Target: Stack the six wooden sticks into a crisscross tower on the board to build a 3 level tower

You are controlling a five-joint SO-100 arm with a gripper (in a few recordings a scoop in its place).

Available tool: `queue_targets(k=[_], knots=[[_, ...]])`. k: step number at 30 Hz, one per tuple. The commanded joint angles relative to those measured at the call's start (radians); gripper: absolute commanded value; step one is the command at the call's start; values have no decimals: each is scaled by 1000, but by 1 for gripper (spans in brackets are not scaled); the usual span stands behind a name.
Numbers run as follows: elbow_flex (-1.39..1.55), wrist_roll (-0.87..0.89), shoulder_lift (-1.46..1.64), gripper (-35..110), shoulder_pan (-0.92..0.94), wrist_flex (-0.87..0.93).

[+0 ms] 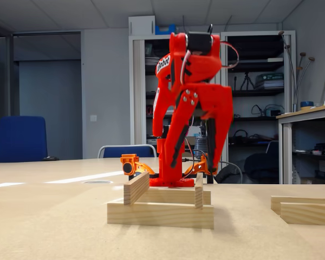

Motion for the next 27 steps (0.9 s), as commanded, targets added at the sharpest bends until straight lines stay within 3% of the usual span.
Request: queue_targets(k=[1, 7, 15, 27], knots=[[9, -78, 94, 28, 0, -15], [-86, -370, 95, 24, -60, -101], [-321, -595, -41, 16, -216, -109], [-568, -601, -341, 0, -400, 101]])
